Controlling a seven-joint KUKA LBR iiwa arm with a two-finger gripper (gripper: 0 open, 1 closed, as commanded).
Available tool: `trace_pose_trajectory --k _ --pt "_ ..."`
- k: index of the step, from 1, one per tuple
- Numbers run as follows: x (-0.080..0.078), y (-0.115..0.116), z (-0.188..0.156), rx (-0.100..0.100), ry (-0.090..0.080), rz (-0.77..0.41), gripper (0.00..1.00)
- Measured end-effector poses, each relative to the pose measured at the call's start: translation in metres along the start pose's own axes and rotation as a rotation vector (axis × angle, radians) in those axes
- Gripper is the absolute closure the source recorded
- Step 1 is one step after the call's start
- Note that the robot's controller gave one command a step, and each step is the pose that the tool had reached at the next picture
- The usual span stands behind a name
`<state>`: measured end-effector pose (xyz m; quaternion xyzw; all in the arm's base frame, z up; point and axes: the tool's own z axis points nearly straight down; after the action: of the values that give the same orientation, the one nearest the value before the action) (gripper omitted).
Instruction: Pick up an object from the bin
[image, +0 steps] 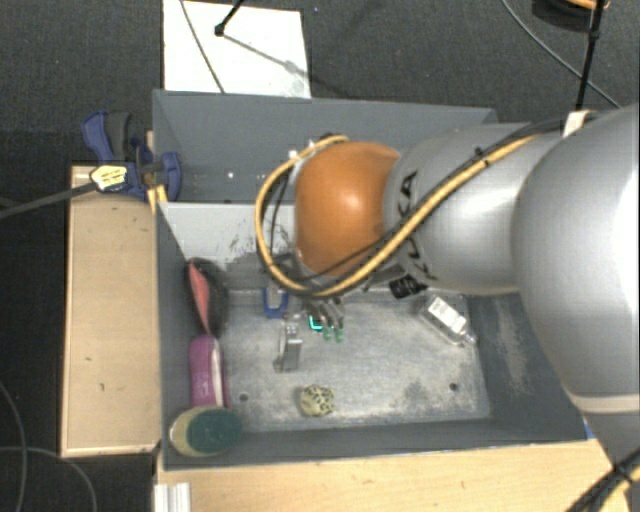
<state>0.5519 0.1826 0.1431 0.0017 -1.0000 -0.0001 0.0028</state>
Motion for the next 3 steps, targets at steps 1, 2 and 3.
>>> trace_pose_trajectory --k 1,2,3 --pt "0.049 -0.009 0.074 0.002 0.004 -0.009 0.0" --pt "0.006 -0.102 -0.014 0.003 -0.015 -0.221 0.0" --pt "-0.029 -0.048 0.039 -0.002 -0.008 -0.081 0.0"
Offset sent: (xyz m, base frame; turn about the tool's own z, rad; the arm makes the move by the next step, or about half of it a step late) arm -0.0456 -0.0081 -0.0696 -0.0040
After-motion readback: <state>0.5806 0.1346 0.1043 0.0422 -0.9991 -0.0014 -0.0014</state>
